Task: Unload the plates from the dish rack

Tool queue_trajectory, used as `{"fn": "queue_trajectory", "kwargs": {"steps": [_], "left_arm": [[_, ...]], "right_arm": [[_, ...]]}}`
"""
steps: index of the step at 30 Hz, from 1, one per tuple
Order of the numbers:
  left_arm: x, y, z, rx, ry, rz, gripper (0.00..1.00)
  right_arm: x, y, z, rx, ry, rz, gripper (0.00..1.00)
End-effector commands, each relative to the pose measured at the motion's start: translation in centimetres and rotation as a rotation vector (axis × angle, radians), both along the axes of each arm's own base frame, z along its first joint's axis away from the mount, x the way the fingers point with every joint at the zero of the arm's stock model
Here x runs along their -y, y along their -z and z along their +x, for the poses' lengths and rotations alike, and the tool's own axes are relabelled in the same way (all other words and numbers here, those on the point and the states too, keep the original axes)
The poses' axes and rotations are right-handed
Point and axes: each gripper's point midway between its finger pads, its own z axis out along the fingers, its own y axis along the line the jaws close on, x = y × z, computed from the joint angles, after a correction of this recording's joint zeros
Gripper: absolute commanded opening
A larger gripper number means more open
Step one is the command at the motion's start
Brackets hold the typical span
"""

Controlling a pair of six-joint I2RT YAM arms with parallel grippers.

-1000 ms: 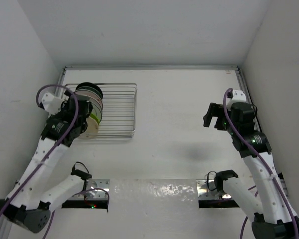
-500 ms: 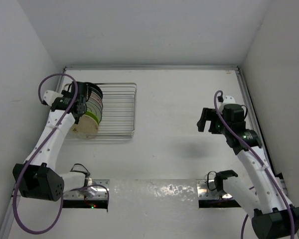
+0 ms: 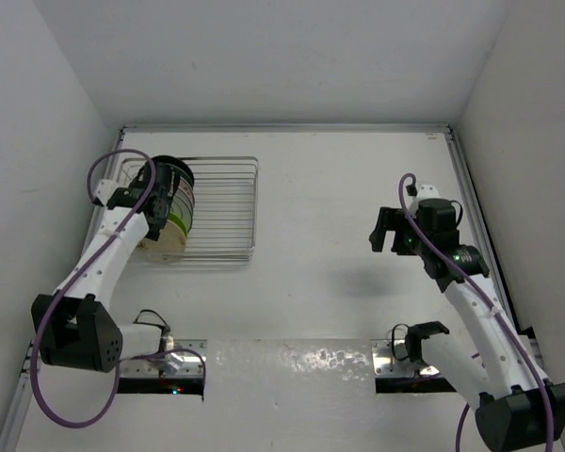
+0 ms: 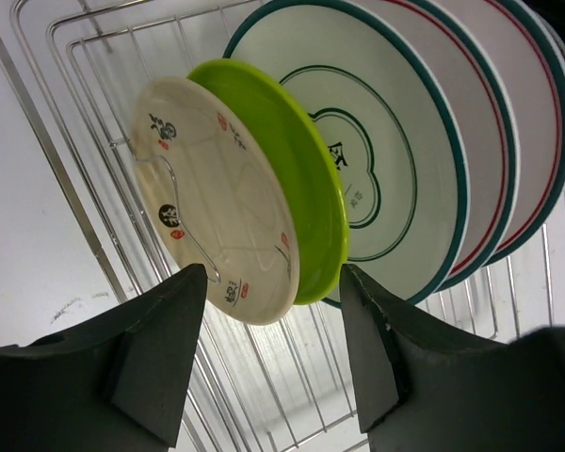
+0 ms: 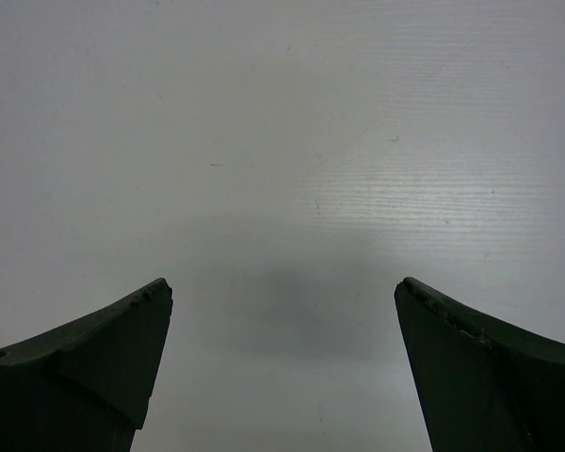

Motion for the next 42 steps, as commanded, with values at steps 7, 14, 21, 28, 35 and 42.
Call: {"fn": "queue_trajectory", "kwargs": {"steps": [7, 14, 21, 28, 35, 42], "left_arm": [[-0.4, 1.6, 0.8, 0.029, -0.024, -0.006, 0.53], [-0.3, 2.9, 1.1, 0.008, -0.017, -0.004, 0.52], [-0.9, 4.0, 0.8, -0.030, -0.029, 0.017, 0.48], [-1.0, 3.8, 0.4, -0.046, -0.033, 0.022, 0.33], [-1.0, 2.6, 0.4, -0.034, -0.030, 0.020, 0.12], [-1.5, 0.5, 0.1, -0.005, -0.036, 0.046, 0.00]], "right_arm": [[-0.9, -0.5, 0.8, 0.045, -0.047, 0.017, 0.99], [-1.0, -0.6, 0.7, 0.049, -0.054, 0.024, 0.99], [-1.2, -0.4, 0.7, 0.048, -0.056, 0.028, 0.99], [-1.2, -0.6, 0.8, 0.056, -0.052, 0.033, 0.99], [-1.2, -0.7, 0.8, 0.060, -0.051, 0.036, 0.99], [-1.3, -1.0, 0.9, 0.068, -0.048, 0.050, 0.99]]}}
